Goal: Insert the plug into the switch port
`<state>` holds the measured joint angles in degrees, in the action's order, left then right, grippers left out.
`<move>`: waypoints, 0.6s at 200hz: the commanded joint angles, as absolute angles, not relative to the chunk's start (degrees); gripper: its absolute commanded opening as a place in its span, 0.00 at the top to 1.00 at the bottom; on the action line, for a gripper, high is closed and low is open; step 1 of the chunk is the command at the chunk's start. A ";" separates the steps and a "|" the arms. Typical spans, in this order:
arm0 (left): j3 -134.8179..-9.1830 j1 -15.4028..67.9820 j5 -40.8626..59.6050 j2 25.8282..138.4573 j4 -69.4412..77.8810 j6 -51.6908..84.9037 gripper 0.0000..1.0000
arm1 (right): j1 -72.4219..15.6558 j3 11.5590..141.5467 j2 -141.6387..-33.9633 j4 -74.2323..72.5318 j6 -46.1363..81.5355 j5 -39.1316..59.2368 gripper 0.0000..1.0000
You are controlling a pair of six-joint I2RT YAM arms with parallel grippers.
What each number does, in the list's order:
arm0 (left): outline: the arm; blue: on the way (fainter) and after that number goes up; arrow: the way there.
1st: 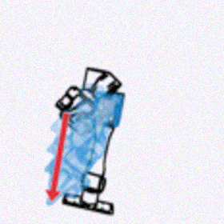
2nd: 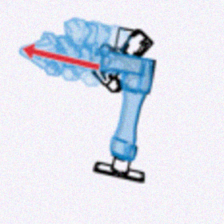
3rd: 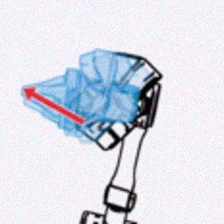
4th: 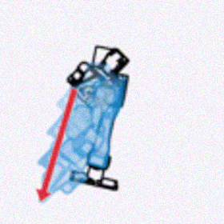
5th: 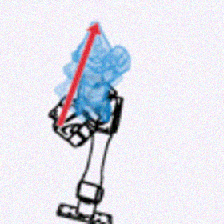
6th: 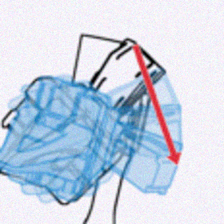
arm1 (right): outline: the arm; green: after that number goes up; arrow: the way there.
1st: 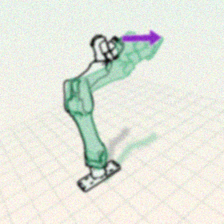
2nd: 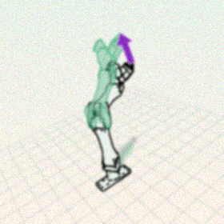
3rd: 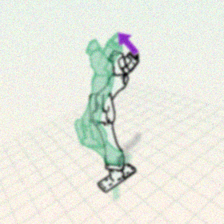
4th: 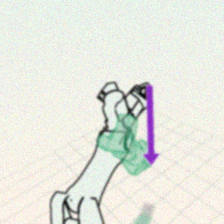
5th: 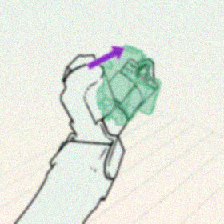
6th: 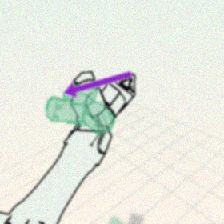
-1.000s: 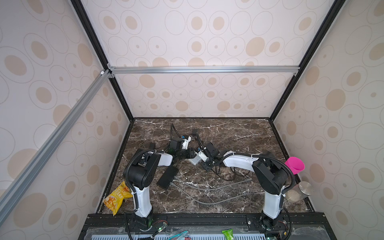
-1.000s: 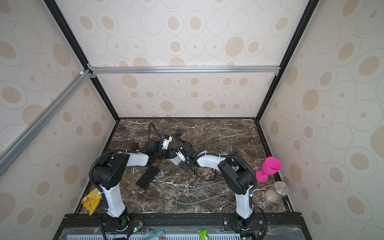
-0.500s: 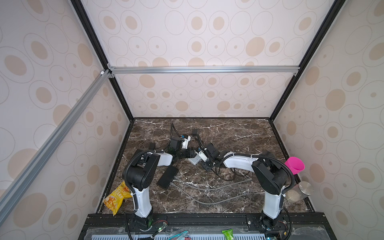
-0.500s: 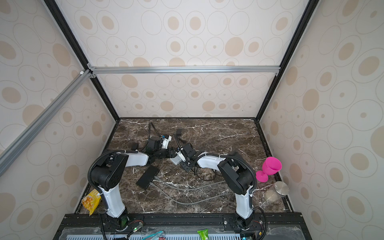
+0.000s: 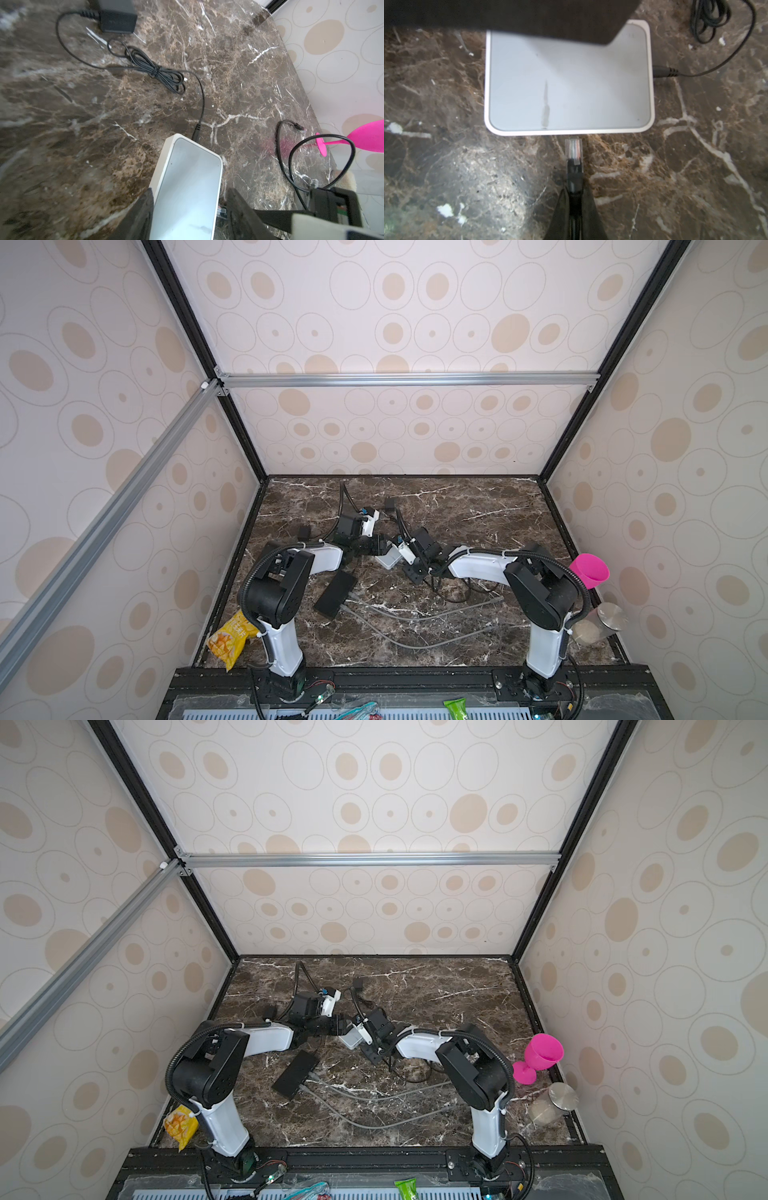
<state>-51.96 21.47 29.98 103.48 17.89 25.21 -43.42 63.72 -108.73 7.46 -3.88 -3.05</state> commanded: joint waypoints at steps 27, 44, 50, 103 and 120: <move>-54.01 21.14 28.94 104.01 13.73 22.37 0.50 | -43.06 62.11 -105.90 6.42 -3.52 -3.05 1.00; -55.31 21.08 28.96 105.98 11.90 22.41 0.53 | -42.87 61.88 -105.67 5.79 -3.60 -2.90 1.00; -55.83 20.99 28.91 106.58 11.20 22.53 0.54 | -42.84 61.88 -105.65 5.44 -3.68 -2.81 1.00; -56.77 20.13 30.38 109.32 10.36 23.12 0.59 | -42.71 63.10 -106.82 4.22 -3.63 -1.26 1.00; -56.94 20.04 31.17 110.12 10.33 23.19 0.62 | -42.67 63.52 -107.39 4.05 -3.52 -1.23 1.00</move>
